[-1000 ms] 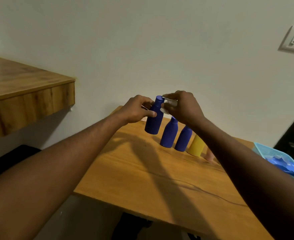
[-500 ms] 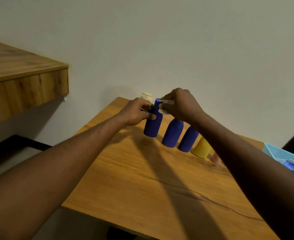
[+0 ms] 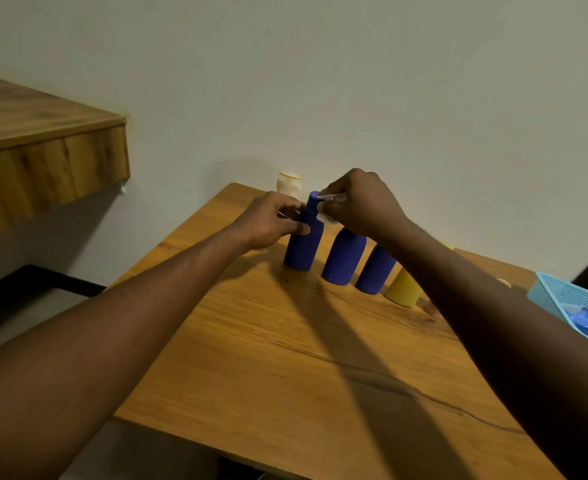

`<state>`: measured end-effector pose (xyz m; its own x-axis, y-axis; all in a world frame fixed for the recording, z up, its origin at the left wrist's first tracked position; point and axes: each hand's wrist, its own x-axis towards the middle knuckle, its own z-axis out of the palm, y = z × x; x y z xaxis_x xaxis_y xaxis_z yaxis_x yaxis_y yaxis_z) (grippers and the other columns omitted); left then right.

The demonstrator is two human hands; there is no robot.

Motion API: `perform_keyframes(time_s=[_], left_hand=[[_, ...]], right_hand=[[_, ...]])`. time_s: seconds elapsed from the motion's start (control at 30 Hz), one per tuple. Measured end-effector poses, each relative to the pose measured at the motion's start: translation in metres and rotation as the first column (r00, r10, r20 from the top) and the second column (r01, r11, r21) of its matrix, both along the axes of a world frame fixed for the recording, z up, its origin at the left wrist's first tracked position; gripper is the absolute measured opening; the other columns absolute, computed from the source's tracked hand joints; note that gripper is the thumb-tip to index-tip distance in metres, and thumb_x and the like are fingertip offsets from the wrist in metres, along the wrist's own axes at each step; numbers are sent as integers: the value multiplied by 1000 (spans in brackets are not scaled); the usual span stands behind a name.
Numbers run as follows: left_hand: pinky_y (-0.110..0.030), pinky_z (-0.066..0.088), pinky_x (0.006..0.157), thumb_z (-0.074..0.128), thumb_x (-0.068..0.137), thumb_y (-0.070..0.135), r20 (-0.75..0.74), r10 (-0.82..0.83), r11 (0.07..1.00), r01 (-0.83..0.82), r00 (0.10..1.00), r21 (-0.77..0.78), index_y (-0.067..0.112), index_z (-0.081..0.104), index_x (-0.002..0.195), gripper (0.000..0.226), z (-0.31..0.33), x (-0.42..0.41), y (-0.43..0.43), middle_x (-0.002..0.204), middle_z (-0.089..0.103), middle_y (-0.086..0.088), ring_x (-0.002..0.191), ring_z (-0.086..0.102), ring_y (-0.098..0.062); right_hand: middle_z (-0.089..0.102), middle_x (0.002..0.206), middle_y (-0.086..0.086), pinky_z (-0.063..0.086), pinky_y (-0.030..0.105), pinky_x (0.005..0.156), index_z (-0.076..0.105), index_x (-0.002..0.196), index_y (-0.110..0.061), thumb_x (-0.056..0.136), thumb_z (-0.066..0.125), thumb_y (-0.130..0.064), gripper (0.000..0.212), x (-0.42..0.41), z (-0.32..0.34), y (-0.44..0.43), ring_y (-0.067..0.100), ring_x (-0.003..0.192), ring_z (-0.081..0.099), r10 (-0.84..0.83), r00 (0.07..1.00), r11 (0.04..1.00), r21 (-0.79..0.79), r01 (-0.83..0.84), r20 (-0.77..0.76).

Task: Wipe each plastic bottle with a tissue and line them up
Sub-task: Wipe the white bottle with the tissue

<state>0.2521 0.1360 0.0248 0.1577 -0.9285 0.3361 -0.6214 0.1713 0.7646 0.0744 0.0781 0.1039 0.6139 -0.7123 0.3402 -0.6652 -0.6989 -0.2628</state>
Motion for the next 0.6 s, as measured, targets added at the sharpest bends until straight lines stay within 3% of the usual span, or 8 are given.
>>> perform_keyframes(time_s=[0.23, 0.43, 0.6], left_hand=[[-38, 56, 94, 76, 91, 17, -35, 15, 999, -13, 999, 48, 16, 66, 133, 43, -2, 2, 1, 128, 69, -2, 116, 64, -17], [-45, 58, 97, 80, 87, 15, -108, -2, 996, 12, 994, 91, 15, 58, 142, 59, -6, 8, 5, 124, 71, -3, 113, 68, -15], [-41, 58, 98, 82, 86, 13, -133, -17, 994, 31, 991, 101, 15, 57, 143, 62, -3, 11, 9, 127, 69, -5, 117, 65, -15]], right_hand=[[71, 93, -1, 38, 21, 57, 76, 112, -14, 86, 68, -21, 28, 4, -2, 1, 16, 81, 63, -6, 1000, 1000, -10, 6, 17], [73, 94, 1, 39, 23, 58, 77, 111, -14, 87, 68, -21, 27, 2, 2, 4, 17, 81, 64, -10, 1000, 1000, -18, 10, 5], [75, 99, 1, 54, 31, 66, 78, 109, -17, 87, 70, -24, 24, 2, 8, 6, 18, 84, 67, 14, 1000, 999, -37, -14, 15]])
